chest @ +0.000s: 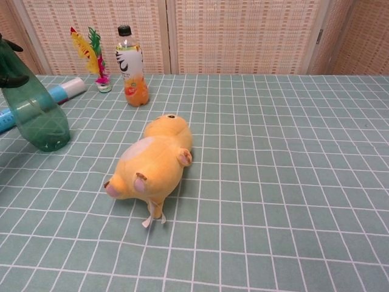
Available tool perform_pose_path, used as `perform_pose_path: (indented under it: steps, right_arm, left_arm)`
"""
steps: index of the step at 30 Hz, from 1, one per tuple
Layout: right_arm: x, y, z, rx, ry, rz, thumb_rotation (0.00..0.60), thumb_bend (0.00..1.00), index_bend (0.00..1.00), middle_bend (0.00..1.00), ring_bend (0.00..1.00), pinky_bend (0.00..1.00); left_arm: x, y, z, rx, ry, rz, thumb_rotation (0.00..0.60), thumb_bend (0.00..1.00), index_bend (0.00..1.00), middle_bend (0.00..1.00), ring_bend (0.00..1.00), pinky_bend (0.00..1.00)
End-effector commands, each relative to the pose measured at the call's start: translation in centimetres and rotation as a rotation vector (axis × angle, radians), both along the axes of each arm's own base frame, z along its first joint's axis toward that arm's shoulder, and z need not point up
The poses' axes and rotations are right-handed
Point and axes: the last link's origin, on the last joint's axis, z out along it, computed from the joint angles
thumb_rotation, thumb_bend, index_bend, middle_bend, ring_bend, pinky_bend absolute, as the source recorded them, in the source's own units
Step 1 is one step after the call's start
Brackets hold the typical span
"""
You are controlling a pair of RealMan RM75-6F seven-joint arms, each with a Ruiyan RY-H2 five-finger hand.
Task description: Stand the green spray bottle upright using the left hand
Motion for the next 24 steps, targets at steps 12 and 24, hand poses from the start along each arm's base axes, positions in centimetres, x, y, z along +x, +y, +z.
perform_pose_path:
  steps: [12, 24]
  right_arm:
    - [0.02, 0.02, 0.01, 0.0, -0.005, 0.005, 0.6, 0.0, 0.15, 0.08, 0.0, 0.0]
    - [0.03, 0.04, 0.04, 0.003, -0.01, 0.006, 0.6, 0.0, 0.16, 0.08, 0.0, 0.0]
  left_arm:
    - [-0.82, 0.16, 0.06, -0.05, -0.02, 0.046, 0.6, 0.14, 0.07, 0.28, 0.22, 0.15]
    - [-0.67, -0.53, 0.83, -0.123, -0.037, 0.033, 0.6, 0.1, 0.0, 0.07, 0.02, 0.07]
